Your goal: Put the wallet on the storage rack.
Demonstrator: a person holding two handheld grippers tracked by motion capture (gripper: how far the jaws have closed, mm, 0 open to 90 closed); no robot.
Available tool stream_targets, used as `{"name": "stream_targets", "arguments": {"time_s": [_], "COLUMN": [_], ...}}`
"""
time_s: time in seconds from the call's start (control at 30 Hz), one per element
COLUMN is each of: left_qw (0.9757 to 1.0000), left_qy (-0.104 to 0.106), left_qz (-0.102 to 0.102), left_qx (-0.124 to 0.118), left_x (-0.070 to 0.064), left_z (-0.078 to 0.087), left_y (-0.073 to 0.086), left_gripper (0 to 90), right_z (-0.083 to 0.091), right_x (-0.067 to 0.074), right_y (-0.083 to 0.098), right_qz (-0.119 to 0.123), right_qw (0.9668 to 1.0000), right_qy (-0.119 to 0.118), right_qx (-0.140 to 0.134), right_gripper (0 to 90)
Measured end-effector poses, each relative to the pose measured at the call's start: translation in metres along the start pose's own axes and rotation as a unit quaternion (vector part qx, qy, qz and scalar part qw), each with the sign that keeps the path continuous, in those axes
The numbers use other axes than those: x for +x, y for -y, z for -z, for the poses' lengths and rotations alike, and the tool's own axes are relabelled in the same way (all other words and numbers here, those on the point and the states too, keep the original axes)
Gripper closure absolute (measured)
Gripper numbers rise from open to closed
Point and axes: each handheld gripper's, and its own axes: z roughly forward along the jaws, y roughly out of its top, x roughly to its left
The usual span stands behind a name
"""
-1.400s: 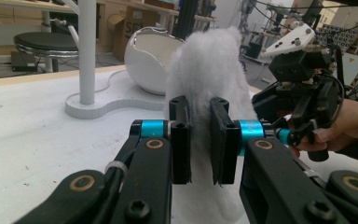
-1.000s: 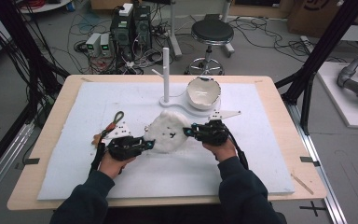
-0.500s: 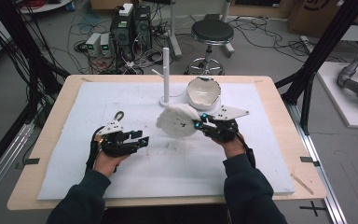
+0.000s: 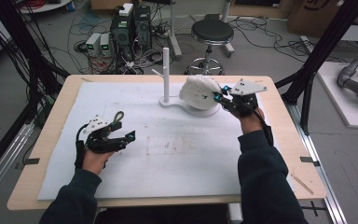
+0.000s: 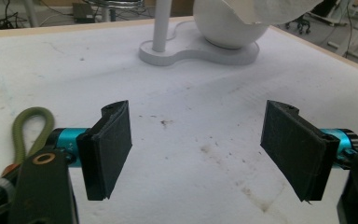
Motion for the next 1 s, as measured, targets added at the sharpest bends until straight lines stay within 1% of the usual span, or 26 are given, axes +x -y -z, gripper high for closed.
{"name": "stream_targets", "arguments": {"time_s": [0.03, 0.07, 0.1, 0.13, 0.17, 0.2, 0.23, 0.27, 0.3, 0.33, 0.37, 0.4, 0.47, 0.53, 0.6, 0.73, 0.77, 0.8, 0.83, 0.93, 0.97, 1.0], "left_qw": [1.0, 0.9999, 0.9999, 0.9998, 0.9998, 0.9997, 0.9997, 0.9997, 0.9997, 0.9996, 0.9996, 0.9996, 0.9995, 0.9995, 0.9994, 0.9994, 0.9994, 0.9994, 0.9994, 0.9993, 0.9993, 0.9993], "left_qy": [0.0, -0.005, -0.005, -0.007, -0.007, -0.009, -0.009, -0.009, -0.009, -0.007, -0.006, -0.007, -0.007, -0.007, -0.006, -0.004, -0.004, -0.004, -0.004, -0.004, -0.004, -0.004], "left_qz": [0.0, 0.009, 0.009, 0.017, 0.017, 0.021, 0.021, 0.024, 0.024, 0.027, 0.028, 0.028, 0.03, 0.031, 0.034, 0.033, 0.033, 0.034, 0.034, 0.038, 0.038, 0.037], "left_qx": [0.0, -0.001, -0.001, -0.001, -0.001, -0.003, -0.003, -0.003, -0.003, -0.002, -0.002, -0.002, -0.002, -0.001, -0.001, 0.002, 0.002, 0.003, 0.003, 0.004, 0.004, 0.005], "left_x": [0.0, 0.005, 0.005, 0.008, 0.008, 0.01, 0.01, 0.01, 0.01, 0.011, 0.011, 0.011, 0.011, 0.012, 0.012, 0.012, 0.012, 0.012, 0.012, 0.013, 0.013, 0.013], "left_z": [0.0, 0.002, 0.002, 0.004, 0.004, 0.004, 0.004, 0.005, 0.005, 0.004, 0.004, 0.004, 0.004, 0.004, 0.004, 0.003, 0.003, 0.003, 0.003, 0.003, 0.003, 0.002], "left_y": [0.0, 0.001, 0.001, 0.002, 0.002, 0.002, 0.002, 0.003, 0.003, 0.003, 0.003, 0.003, 0.003, 0.003, 0.003, 0.004, 0.004, 0.004, 0.004, 0.004, 0.004, 0.004], "left_gripper": [24.4, 24.6, 24.7, 25.0, 25.2, 25.5, 25.5, 25.5, 25.7, 25.8, 25.8, 25.9, 26.3, 26.3, 26.3, 26.3, 26.3, 26.3, 26.3, 26.3, 26.3, 26.3], "right_z": [0.0, -0.002, -0.002, -0.005, -0.007, -0.009, -0.011, -0.013, -0.013, -0.018, -0.021, -0.024, -0.028, -0.032, -0.037, -0.048, -0.048, -0.054, -0.058, -0.067, -0.067, -0.072], "right_x": [0.0, -0.007, -0.007, -0.014, -0.018, -0.021, -0.024, -0.026, -0.026, -0.03, -0.031, -0.031, -0.032, -0.033, -0.033, -0.032, -0.032, -0.031, -0.031, -0.03, -0.03, -0.029], "right_y": [0.0, -0.004, -0.004, -0.005, -0.006, -0.007, -0.007, -0.008, -0.008, -0.007, -0.008, -0.008, -0.007, -0.006, -0.004, 0.0, 0.0, 0.003, 0.005, 0.01, 0.01, 0.013], "right_qz": [0.0, 0.015, 0.015, 0.032, 0.037, 0.041, 0.051, 0.054, 0.054, 0.068, 0.08, 0.085, 0.089, 0.089, 0.097, 0.113, 0.113, 0.124, 0.13, 0.132, 0.132, 0.134], "right_qw": [1.0, 0.9997, 0.9997, 0.9989, 0.9983, 0.9977, 0.9966, 0.9962, 0.9962, 0.9946, 0.9931, 0.9919, 0.9906, 0.9907, 0.9898, 0.9891, 0.9891, 0.9876, 0.9869, 0.9857, 0.9857, 0.9846], "right_qy": [0.0, 0.016, 0.016, 0.031, 0.04, 0.047, 0.055, 0.06, 0.06, 0.069, 0.074, 0.08, 0.089, 0.088, 0.088, 0.076, 0.076, 0.072, 0.068, 0.058, 0.058, 0.052], "right_qx": [0.0, 0.007, 0.007, 0.015, 0.019, 0.026, 0.033, 0.033, 0.033, 0.036, 0.042, 0.05, 0.055, 0.053, 0.055, 0.056, 0.056, 0.064, 0.067, 0.088, 0.088, 0.099], "right_gripper": [77.6, 77.6, 77.6, 77.5, 77.5, 77.5, 77.5, 77.5, 77.5, 77.5, 77.4, 77.5, 77.4, 77.4, 77.4, 77.3, 77.3, 77.3, 77.3, 77.2, 77.2, 77.1]}}
